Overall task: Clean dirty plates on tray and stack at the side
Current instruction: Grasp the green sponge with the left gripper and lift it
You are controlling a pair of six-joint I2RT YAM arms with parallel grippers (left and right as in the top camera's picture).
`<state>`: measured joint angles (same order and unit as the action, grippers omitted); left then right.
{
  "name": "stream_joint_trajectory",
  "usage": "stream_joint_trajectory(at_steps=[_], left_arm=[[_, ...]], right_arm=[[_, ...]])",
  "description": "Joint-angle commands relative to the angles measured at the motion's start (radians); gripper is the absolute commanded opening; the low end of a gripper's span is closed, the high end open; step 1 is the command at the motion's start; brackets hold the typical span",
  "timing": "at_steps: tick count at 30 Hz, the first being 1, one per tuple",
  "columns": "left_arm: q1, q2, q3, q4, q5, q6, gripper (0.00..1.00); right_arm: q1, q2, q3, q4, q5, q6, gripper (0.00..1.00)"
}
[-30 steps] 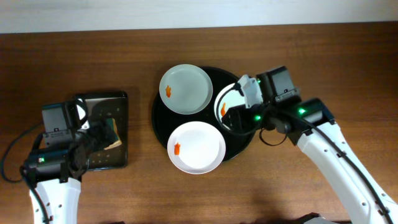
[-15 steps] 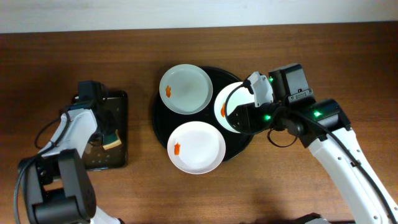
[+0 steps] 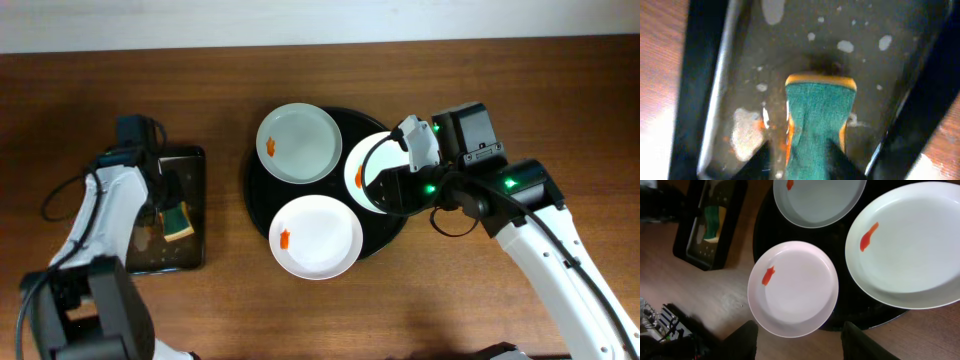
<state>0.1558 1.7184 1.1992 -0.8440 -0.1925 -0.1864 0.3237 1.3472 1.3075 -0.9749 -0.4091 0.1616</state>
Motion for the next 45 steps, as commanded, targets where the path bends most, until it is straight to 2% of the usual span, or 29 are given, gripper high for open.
stream_joint_trajectory(at_steps=[1, 4, 7, 10, 11, 12, 19, 20, 21, 22, 25, 29, 31, 34, 36, 37, 45], left_arm=[[0.005, -0.021, -0.014, -0.035, -0.015, -0.068, 0.45], [0.005, -0.009, -0.144, 0.112, -0.014, -0.082, 0.5], [0.005, -0.006, -0.224, 0.202, -0.013, -0.082, 0.49], [0.005, 0.011, -0.268, 0.277, -0.01, -0.082, 0.38], [0.005, 0.029, -0.27, 0.293, -0.01, -0.08, 0.25], [0.005, 0.032, -0.269, 0.301, -0.006, -0.036, 0.0], [0.005, -0.061, -0.06, 0.076, -0.022, 0.002, 0.0], [0.005, -0.081, -0.047, 0.063, -0.023, 0.002, 0.13], [0.005, -0.091, -0.047, 0.061, -0.023, 0.002, 0.36], [0.005, -0.091, -0.049, 0.059, -0.026, 0.002, 0.46], [0.005, -0.075, -0.072, 0.067, -0.041, 0.002, 0.6], [0.005, -0.002, -0.123, 0.164, -0.074, 0.001, 0.62], [0.005, 0.056, -0.124, 0.19, -0.074, 0.001, 0.56], [0.005, 0.122, -0.124, 0.217, -0.074, 0.001, 0.4], [0.005, 0.126, -0.123, 0.23, -0.074, 0.001, 0.06], [0.005, 0.121, -0.121, 0.23, -0.074, 0.002, 0.0], [0.005, -0.02, -0.044, 0.165, -0.074, 0.047, 0.01]], right_arm=[[-0.004, -0.013, 0.021, -0.002, -0.005, 0.005, 0.55], [-0.004, -0.013, 0.02, -0.002, -0.005, 0.005, 0.55], [-0.004, -0.013, 0.021, -0.001, -0.005, 0.005, 0.55], [-0.004, -0.013, 0.021, -0.001, -0.006, 0.005, 0.55], [-0.004, -0.013, 0.021, -0.001, -0.005, 0.005, 0.55], [-0.004, -0.013, 0.021, -0.002, -0.005, 0.005, 0.55], [-0.004, -0.013, 0.021, 0.003, -0.006, 0.005, 0.55], [-0.004, -0.013, 0.021, 0.003, -0.006, 0.005, 0.55], [-0.004, -0.013, 0.021, 0.003, -0.005, 0.005, 0.55], [-0.004, -0.013, 0.021, 0.003, -0.005, 0.005, 0.56], [-0.004, -0.013, 0.021, 0.003, -0.005, 0.005, 0.56], [-0.004, -0.013, 0.021, 0.003, -0.005, 0.005, 0.56], [-0.004, -0.013, 0.021, 0.003, -0.005, 0.005, 0.56], [-0.004, -0.013, 0.021, 0.003, -0.005, 0.005, 0.56], [-0.004, -0.013, 0.021, 0.003, -0.005, 0.005, 0.56], [-0.004, -0.013, 0.021, 0.003, -0.005, 0.005, 0.56], [-0.004, -0.013, 0.021, 0.006, -0.005, 0.005, 0.56]])
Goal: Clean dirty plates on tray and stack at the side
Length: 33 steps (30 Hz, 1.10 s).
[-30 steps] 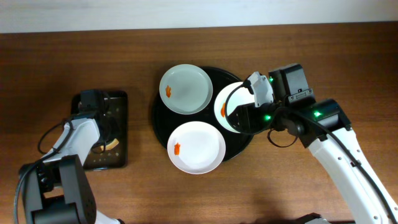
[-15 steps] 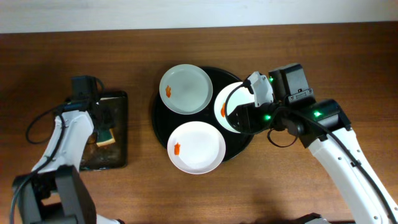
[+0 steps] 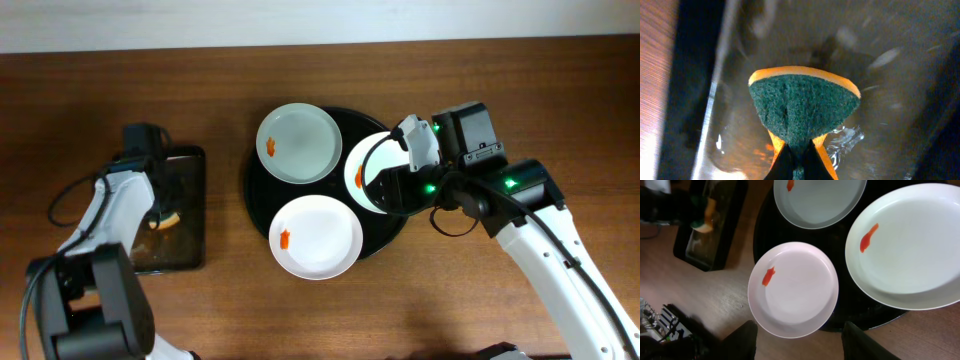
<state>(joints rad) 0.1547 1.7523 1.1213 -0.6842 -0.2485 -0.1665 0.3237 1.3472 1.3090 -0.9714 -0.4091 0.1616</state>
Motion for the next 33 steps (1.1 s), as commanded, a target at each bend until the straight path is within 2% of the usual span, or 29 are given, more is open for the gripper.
stream_joint_trajectory(at_steps=[1, 2, 3, 4, 5, 9, 12, 14, 15, 17, 18, 19, 25, 26, 27, 28, 29, 30, 33], left_arm=[[0.006, -0.046, 0.032, 0.011, -0.018, 0.031, 0.08], [0.006, -0.038, 0.031, 0.013, -0.018, 0.038, 0.16], [0.006, -0.029, 0.03, 0.013, -0.018, 0.038, 0.31], [0.006, -0.017, 0.027, -0.002, -0.018, 0.037, 0.51], [0.006, -0.014, 0.026, -0.014, -0.018, 0.037, 0.58], [0.006, -0.012, 0.023, -0.074, -0.018, -0.018, 0.62], [0.006, 0.002, -0.026, -0.042, -0.018, -0.069, 0.61], [0.006, 0.03, -0.068, 0.001, -0.009, -0.076, 0.6], [0.006, 0.049, -0.081, 0.019, -0.009, -0.076, 0.56], [0.006, 0.077, -0.084, 0.036, -0.002, -0.076, 0.32], [0.006, 0.079, -0.084, 0.04, -0.002, -0.075, 0.14], [0.006, 0.075, -0.08, 0.039, -0.002, -0.071, 0.01], [0.006, 0.006, 0.008, -0.068, -0.006, -0.02, 0.01], [0.006, -0.011, 0.014, -0.078, -0.006, -0.018, 0.11], [0.006, -0.031, 0.015, -0.085, -0.006, -0.019, 0.34], [0.006, -0.045, 0.015, -0.089, -0.006, -0.019, 0.51], [0.006, -0.056, 0.015, -0.089, -0.006, -0.019, 0.59], [0.006, -0.066, 0.015, -0.088, -0.007, -0.019, 0.72], [0.006, -0.072, 0.015, -0.063, -0.011, -0.018, 0.75]], right_arm=[[-0.004, -0.013, 0.019, 0.003, -0.005, 0.005, 0.56], [-0.004, -0.013, 0.019, 0.003, -0.005, 0.005, 0.56], [-0.004, -0.013, 0.019, 0.003, -0.005, 0.005, 0.56], [-0.004, -0.013, 0.019, 0.003, -0.005, 0.005, 0.56], [-0.004, -0.013, 0.019, 0.003, -0.005, 0.005, 0.56], [-0.004, -0.013, 0.019, 0.002, -0.005, 0.005, 0.56], [-0.004, -0.013, 0.019, 0.002, -0.005, 0.005, 0.56], [-0.004, -0.013, 0.019, 0.002, -0.005, 0.005, 0.56], [-0.004, -0.013, 0.019, 0.003, -0.005, 0.005, 0.56], [-0.004, -0.013, 0.019, 0.003, -0.005, 0.005, 0.56], [-0.004, -0.013, 0.019, 0.003, -0.005, 0.005, 0.56], [-0.004, -0.013, 0.019, 0.003, -0.005, 0.005, 0.56], [-0.004, -0.013, 0.019, 0.003, -0.005, 0.005, 0.56], [-0.004, -0.013, 0.019, 0.003, -0.005, 0.005, 0.56], [-0.004, -0.013, 0.019, 0.003, -0.005, 0.005, 0.56], [-0.004, -0.013, 0.019, 0.003, -0.005, 0.005, 0.56], [-0.004, -0.013, 0.019, 0.003, -0.005, 0.005, 0.56], [-0.004, -0.013, 0.019, 0.004, -0.005, 0.005, 0.56], [-0.004, -0.013, 0.019, 0.008, -0.005, 0.005, 0.56]])
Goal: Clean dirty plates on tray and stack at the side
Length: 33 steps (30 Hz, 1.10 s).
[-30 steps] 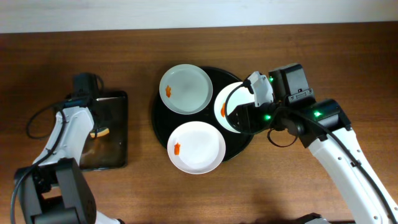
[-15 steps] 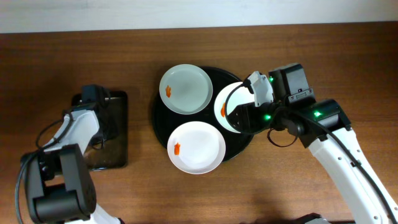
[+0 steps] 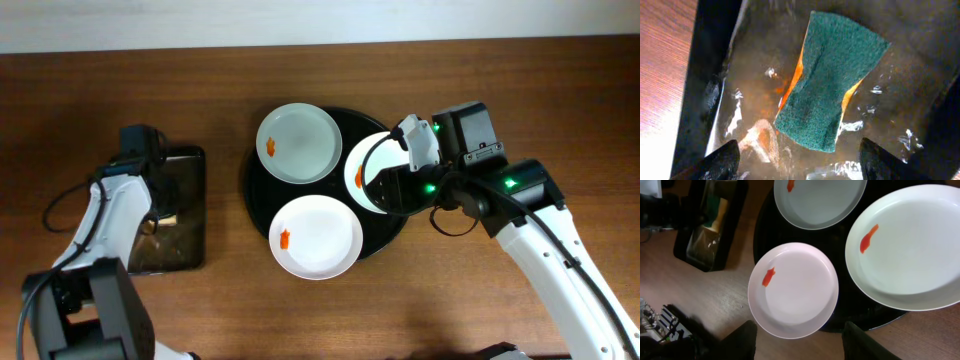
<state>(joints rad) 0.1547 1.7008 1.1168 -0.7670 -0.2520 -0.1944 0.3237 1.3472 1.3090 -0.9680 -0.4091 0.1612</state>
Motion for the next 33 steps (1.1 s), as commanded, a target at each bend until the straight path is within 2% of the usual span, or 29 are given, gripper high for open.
stream_joint_trajectory(at_steps=[1, 4, 6, 11, 14, 16, 18, 24, 33], left_arm=[[0.006, -0.02, 0.019, 0.047, -0.007, 0.01, 0.75], [0.006, -0.002, 0.0, 0.177, 0.009, 0.083, 0.61], [0.006, 0.034, -0.01, 0.2, 0.012, 0.092, 0.54], [0.006, 0.169, -0.011, 0.247, 0.012, 0.092, 0.5], [0.006, 0.206, -0.012, 0.247, 0.025, 0.092, 0.39], [0.006, 0.209, -0.012, 0.247, 0.031, 0.092, 0.29], [0.006, 0.208, -0.011, 0.242, 0.031, 0.092, 0.0], [0.006, 0.104, 0.09, 0.064, 0.03, 0.091, 0.0], [0.006, 0.013, 0.103, 0.002, 0.019, 0.099, 0.0]], right_arm=[[-0.004, -0.013, 0.019, 0.006, -0.005, 0.005, 0.56], [-0.004, -0.013, 0.019, 0.006, -0.005, 0.005, 0.56], [-0.004, -0.013, 0.019, 0.005, -0.005, 0.005, 0.56], [-0.004, -0.013, 0.019, 0.006, -0.005, 0.005, 0.56], [-0.004, -0.013, 0.019, 0.006, -0.005, 0.005, 0.56], [-0.004, -0.013, 0.019, 0.006, -0.006, 0.005, 0.56], [-0.004, -0.013, 0.019, 0.004, -0.006, 0.005, 0.56], [-0.004, -0.013, 0.019, -0.001, -0.005, 0.005, 0.56], [-0.004, -0.013, 0.019, -0.006, -0.005, 0.005, 0.56]])
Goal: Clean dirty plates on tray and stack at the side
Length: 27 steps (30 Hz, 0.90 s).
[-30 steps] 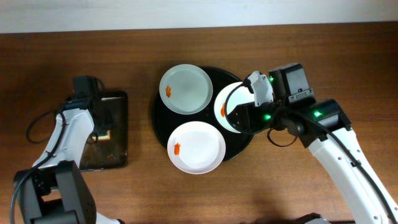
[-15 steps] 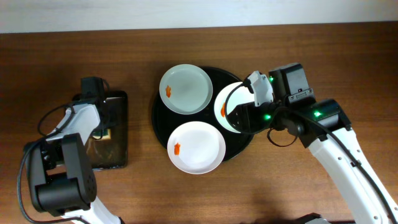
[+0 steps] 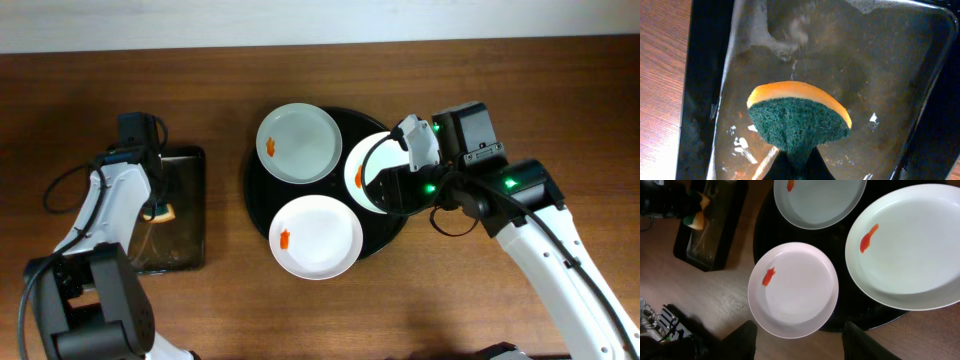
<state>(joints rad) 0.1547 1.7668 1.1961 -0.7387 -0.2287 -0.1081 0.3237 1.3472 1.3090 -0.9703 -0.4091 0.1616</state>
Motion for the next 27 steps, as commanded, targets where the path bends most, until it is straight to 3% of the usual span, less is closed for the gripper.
stream_joint_trajectory(at_steps=[1, 4, 9, 10, 19, 21, 23, 24, 26, 27], left_arm=[[0.006, -0.068, 0.023, -0.03, -0.008, 0.013, 0.0], [0.006, -0.09, 0.035, -0.062, 0.065, 0.021, 0.0], [0.007, -0.124, 0.055, -0.05, 0.028, 0.057, 0.0], [0.007, -0.137, 0.078, -0.11, 0.081, 0.056, 0.0], [0.007, -0.191, 0.098, -0.137, 0.093, 0.06, 0.0], [0.007, -0.187, 0.088, -0.066, 0.045, 0.077, 0.0], [0.007, -0.209, 0.093, -0.106, 0.134, 0.074, 0.0], [0.007, -0.203, 0.083, -0.056, 0.091, 0.123, 0.0], [0.007, -0.218, 0.092, -0.116, 0.139, 0.076, 0.0], [0.007, -0.217, 0.087, -0.08, 0.131, 0.109, 0.0]], right_arm=[[-0.004, -0.013, 0.019, -0.008, -0.005, 0.005, 0.56], [-0.004, -0.013, 0.019, -0.011, -0.005, 0.005, 0.56], [-0.004, -0.013, 0.019, -0.022, -0.005, 0.004, 0.56], [-0.004, -0.013, 0.019, -0.021, -0.005, 0.004, 0.56], [-0.004, -0.013, 0.019, -0.019, -0.005, 0.004, 0.57], [-0.004, -0.013, 0.019, -0.02, -0.005, 0.004, 0.56], [-0.004, -0.013, 0.019, -0.031, -0.005, 0.004, 0.56], [-0.004, -0.013, 0.019, -0.032, -0.005, 0.004, 0.56], [-0.004, -0.013, 0.019, -0.033, -0.006, 0.004, 0.56], [-0.004, -0.013, 0.019, -0.033, -0.006, 0.004, 0.57]])
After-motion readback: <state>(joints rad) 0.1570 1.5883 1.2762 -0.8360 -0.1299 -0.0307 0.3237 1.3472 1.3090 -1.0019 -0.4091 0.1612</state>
